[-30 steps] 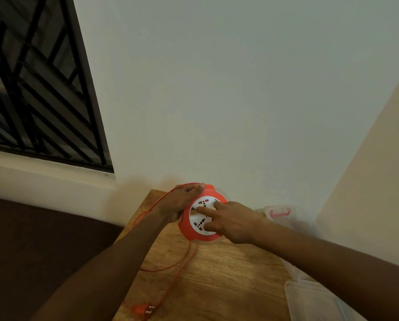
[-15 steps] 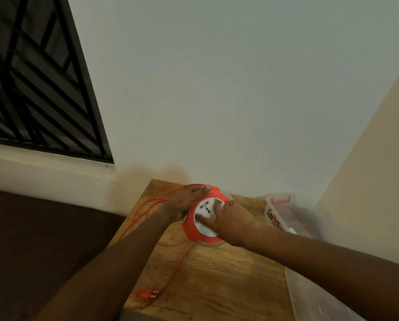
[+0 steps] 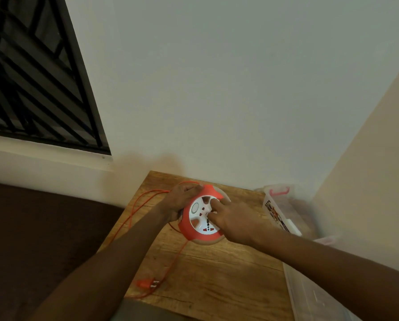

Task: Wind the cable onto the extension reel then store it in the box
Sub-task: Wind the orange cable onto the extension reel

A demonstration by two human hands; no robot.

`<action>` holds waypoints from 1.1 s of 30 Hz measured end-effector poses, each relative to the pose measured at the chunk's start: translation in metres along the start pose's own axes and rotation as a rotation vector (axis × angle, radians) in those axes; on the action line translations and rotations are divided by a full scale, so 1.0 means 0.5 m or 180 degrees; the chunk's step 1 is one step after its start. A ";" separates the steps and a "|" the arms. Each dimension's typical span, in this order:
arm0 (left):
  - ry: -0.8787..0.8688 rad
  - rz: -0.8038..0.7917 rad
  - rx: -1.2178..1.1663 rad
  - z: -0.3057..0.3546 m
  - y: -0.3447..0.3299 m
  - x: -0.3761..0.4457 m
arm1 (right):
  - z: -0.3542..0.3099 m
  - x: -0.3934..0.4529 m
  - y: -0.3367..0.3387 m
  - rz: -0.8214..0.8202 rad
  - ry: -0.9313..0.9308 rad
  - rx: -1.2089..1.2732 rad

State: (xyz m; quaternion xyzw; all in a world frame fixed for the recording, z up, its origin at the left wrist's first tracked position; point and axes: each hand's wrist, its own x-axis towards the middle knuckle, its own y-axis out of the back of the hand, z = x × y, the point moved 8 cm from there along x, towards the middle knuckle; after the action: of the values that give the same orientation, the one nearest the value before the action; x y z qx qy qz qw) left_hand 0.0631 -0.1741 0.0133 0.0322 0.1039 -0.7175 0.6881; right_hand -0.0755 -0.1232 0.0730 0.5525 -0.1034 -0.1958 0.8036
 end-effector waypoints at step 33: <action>0.0307 -0.0166 0.0059 -0.027 0.023 0.013 | -0.053 0.059 -0.031 -0.0910 -0.0443 -0.0323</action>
State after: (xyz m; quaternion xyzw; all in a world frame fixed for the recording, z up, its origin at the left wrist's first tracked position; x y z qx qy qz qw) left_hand 0.0727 -0.1781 -0.0022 0.0704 0.1311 -0.7336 0.6630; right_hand -0.0417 -0.1184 0.0474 0.5054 -0.0691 -0.3508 0.7853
